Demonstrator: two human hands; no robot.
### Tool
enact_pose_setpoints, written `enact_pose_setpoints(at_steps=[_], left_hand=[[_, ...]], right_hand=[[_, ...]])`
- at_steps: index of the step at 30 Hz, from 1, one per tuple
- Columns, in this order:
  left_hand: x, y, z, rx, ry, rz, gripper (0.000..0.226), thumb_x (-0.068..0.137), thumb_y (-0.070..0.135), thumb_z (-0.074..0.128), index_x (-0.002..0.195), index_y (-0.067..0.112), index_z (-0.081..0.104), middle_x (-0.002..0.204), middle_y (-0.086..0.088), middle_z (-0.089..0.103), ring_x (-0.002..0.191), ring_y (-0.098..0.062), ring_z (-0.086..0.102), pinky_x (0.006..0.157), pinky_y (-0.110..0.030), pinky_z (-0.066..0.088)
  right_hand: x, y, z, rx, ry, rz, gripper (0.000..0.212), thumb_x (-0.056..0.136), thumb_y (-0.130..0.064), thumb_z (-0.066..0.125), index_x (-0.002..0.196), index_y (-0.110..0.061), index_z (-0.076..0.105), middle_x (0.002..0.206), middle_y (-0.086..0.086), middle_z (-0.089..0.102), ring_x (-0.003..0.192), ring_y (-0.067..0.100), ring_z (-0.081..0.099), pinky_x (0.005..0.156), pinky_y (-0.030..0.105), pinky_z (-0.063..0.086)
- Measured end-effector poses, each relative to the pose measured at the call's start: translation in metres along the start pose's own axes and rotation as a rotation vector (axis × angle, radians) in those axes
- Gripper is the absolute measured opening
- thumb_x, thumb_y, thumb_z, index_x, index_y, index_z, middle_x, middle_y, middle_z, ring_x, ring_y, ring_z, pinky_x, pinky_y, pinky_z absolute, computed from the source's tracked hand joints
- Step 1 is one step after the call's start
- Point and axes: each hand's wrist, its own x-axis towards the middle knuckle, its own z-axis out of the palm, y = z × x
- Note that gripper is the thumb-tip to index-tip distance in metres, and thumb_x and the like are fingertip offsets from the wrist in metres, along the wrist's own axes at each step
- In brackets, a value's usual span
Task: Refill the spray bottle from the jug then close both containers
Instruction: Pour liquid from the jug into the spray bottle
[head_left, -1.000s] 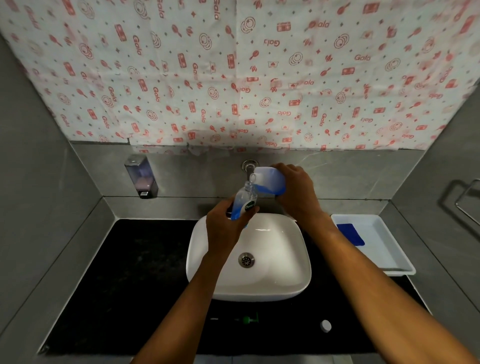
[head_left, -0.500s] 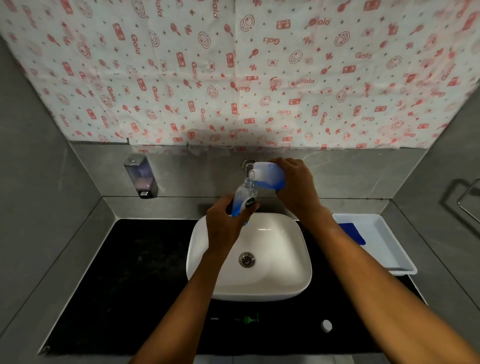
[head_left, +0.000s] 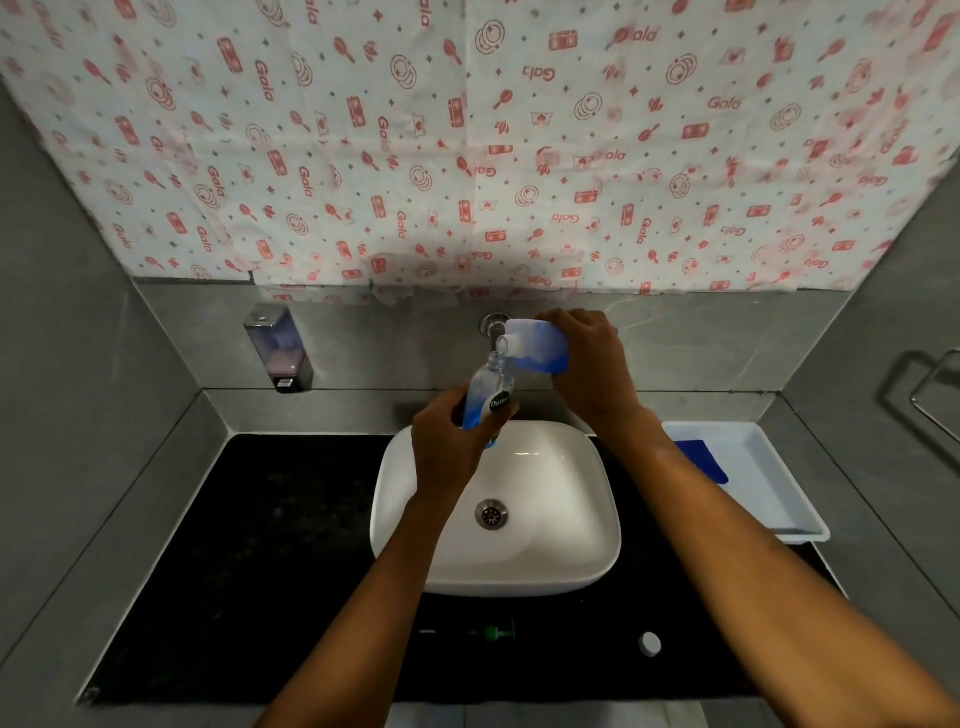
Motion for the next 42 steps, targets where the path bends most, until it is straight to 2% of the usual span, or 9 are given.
enact_pose_setpoints(at_steps=[4, 8, 11, 18, 25, 30, 36, 42], left_hand=[[-0.0007, 0.0000, 0.0008, -0.002, -0.002, -0.016, 0.032, 0.077, 0.031, 0.090, 0.091, 0.008, 0.072, 0.073, 0.011, 0.065, 0.066, 0.003, 0.064, 0.062, -0.005, 0.047], [-0.0001, 0.0011, 0.0007, -0.016, -0.011, -0.023, 0.036, 0.078, 0.041, 0.085, 0.092, 0.011, 0.071, 0.072, 0.011, 0.065, 0.062, -0.001, 0.063, 0.062, -0.008, 0.049], [-0.0008, -0.0004, 0.0022, -0.013, -0.016, -0.039, 0.033, 0.078, 0.037, 0.088, 0.091, 0.012, 0.071, 0.073, 0.013, 0.064, 0.062, -0.002, 0.063, 0.061, -0.007, 0.049], [0.0015, -0.0013, 0.0049, -0.013, -0.020, -0.065, 0.035, 0.078, 0.031, 0.091, 0.096, 0.007, 0.074, 0.078, 0.002, 0.072, 0.067, -0.008, 0.066, 0.065, -0.010, 0.052], [0.0011, 0.0017, 0.0053, -0.005, -0.014, -0.076, 0.036, 0.078, 0.034, 0.091, 0.096, 0.007, 0.073, 0.079, -0.004, 0.074, 0.068, -0.019, 0.069, 0.064, -0.022, 0.057], [-0.0008, 0.0022, 0.0039, -0.009, -0.016, -0.056, 0.036, 0.078, 0.032, 0.091, 0.096, 0.007, 0.073, 0.079, -0.002, 0.073, 0.068, -0.013, 0.068, 0.064, -0.015, 0.055], [-0.0027, 0.0049, 0.0038, -0.017, -0.018, -0.070, 0.037, 0.078, 0.031, 0.091, 0.097, 0.005, 0.074, 0.081, -0.006, 0.075, 0.070, -0.018, 0.070, 0.066, -0.026, 0.059], [-0.0034, 0.0072, 0.0029, -0.026, -0.032, -0.061, 0.034, 0.077, 0.034, 0.090, 0.095, 0.011, 0.072, 0.077, 0.007, 0.070, 0.066, -0.003, 0.065, 0.064, -0.012, 0.054]], right_hand=[[0.0006, -0.0007, -0.0003, 0.002, 0.012, -0.004, 0.054, 0.079, -0.010, 0.087, 0.129, -0.007, 0.066, 0.127, 0.016, 0.070, 0.115, 0.033, 0.063, 0.100, 0.047, 0.055], [0.0006, -0.0003, -0.0009, -0.010, 0.019, -0.010, 0.053, 0.079, -0.010, 0.087, 0.128, -0.008, 0.066, 0.126, 0.015, 0.070, 0.115, 0.033, 0.063, 0.101, 0.046, 0.054], [0.0014, 0.0008, -0.0020, -0.018, 0.010, -0.006, 0.053, 0.079, -0.010, 0.087, 0.128, -0.008, 0.067, 0.126, 0.015, 0.070, 0.115, 0.032, 0.063, 0.101, 0.045, 0.053], [0.0032, 0.0024, -0.0049, -0.023, 0.019, -0.019, 0.052, 0.078, -0.007, 0.086, 0.127, -0.008, 0.067, 0.126, 0.015, 0.070, 0.117, 0.032, 0.062, 0.102, 0.046, 0.053], [0.0045, -0.0002, -0.0071, -0.021, 0.024, -0.030, 0.053, 0.078, -0.006, 0.085, 0.128, -0.009, 0.067, 0.128, 0.014, 0.069, 0.121, 0.032, 0.061, 0.105, 0.049, 0.052], [0.0029, 0.0005, -0.0075, -0.032, 0.024, -0.035, 0.052, 0.077, -0.005, 0.086, 0.126, -0.008, 0.068, 0.125, 0.015, 0.070, 0.117, 0.033, 0.062, 0.103, 0.047, 0.052], [0.0004, 0.0015, -0.0060, -0.028, 0.044, -0.032, 0.054, 0.076, -0.006, 0.087, 0.126, -0.009, 0.068, 0.125, 0.015, 0.070, 0.116, 0.033, 0.063, 0.102, 0.049, 0.054], [-0.0015, 0.0008, -0.0056, -0.019, 0.061, -0.026, 0.051, 0.077, -0.009, 0.087, 0.125, -0.010, 0.069, 0.124, 0.014, 0.071, 0.115, 0.032, 0.064, 0.101, 0.048, 0.055]])
